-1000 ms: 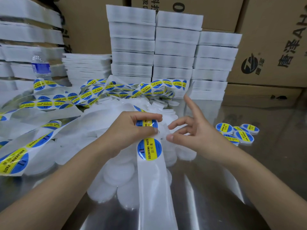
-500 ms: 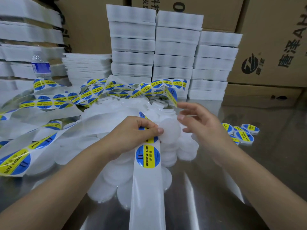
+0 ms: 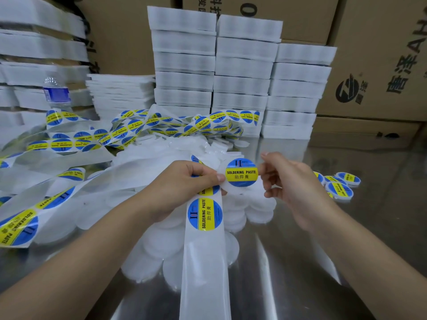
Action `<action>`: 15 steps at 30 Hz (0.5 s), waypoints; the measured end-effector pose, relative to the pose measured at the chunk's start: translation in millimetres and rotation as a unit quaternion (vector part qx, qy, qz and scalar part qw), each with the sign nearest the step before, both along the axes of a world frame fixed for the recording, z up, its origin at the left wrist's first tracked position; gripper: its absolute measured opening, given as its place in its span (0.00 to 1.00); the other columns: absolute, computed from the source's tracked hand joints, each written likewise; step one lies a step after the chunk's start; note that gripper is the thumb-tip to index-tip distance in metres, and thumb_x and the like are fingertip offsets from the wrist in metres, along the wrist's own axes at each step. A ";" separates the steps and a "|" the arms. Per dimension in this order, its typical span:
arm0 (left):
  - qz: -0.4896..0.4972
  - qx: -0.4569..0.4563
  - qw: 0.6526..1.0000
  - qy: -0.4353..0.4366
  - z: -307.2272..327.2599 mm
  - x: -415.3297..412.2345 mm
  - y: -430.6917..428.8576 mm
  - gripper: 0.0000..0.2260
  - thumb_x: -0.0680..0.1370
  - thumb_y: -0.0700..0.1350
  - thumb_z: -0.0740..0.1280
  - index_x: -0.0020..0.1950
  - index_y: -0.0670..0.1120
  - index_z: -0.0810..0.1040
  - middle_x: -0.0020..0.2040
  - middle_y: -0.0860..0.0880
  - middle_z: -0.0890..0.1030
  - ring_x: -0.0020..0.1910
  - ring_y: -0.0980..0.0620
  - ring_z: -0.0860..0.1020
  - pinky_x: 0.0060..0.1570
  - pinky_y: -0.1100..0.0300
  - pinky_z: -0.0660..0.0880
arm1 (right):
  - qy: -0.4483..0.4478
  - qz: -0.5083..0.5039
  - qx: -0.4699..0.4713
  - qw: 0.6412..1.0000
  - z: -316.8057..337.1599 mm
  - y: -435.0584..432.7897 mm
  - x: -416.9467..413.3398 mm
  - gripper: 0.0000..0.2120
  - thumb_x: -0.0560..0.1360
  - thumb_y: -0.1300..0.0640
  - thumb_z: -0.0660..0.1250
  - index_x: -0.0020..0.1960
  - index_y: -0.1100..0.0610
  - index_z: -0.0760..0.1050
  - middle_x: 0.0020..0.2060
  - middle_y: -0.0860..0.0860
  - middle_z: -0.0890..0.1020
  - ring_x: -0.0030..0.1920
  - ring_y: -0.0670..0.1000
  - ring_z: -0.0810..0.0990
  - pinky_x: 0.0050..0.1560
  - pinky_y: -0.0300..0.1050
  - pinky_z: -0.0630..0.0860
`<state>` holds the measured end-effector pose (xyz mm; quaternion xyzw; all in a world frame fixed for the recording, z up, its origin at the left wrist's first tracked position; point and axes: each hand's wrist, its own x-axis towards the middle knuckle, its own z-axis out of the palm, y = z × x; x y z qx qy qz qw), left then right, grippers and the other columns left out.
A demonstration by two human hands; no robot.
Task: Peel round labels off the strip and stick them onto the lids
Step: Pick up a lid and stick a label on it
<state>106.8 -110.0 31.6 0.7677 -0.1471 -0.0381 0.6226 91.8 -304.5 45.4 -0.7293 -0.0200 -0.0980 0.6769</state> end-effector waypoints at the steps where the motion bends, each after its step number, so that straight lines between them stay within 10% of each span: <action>1: -0.002 -0.003 1.000 0.002 0.4 -0.3 0.0 0.08 0.74 0.46 0.70 0.36 0.50 0.86 0.41 0.49 0.86 0.37 0.58 0.81 0.38 0.70 0.76 | 0.002 -0.001 -0.004 1.000 0.1 0.6 -0.2 0.21 0.74 0.51 0.64 0.25 0.53 0.79 0.24 0.47 0.74 0.26 0.45 0.70 0.27 0.38 0.70; 15: -0.006 -0.006 1.000 0.003 1.6 -1.1 0.0 0.08 0.74 0.45 0.70 0.36 0.49 0.86 0.40 0.49 0.86 0.37 0.58 0.81 0.38 0.69 0.76 | 0.016 -0.007 -0.018 1.000 1.5 2.4 -1.0 0.20 0.75 0.51 0.64 0.27 0.55 0.81 0.23 0.46 0.75 0.24 0.45 0.70 0.28 0.39 0.70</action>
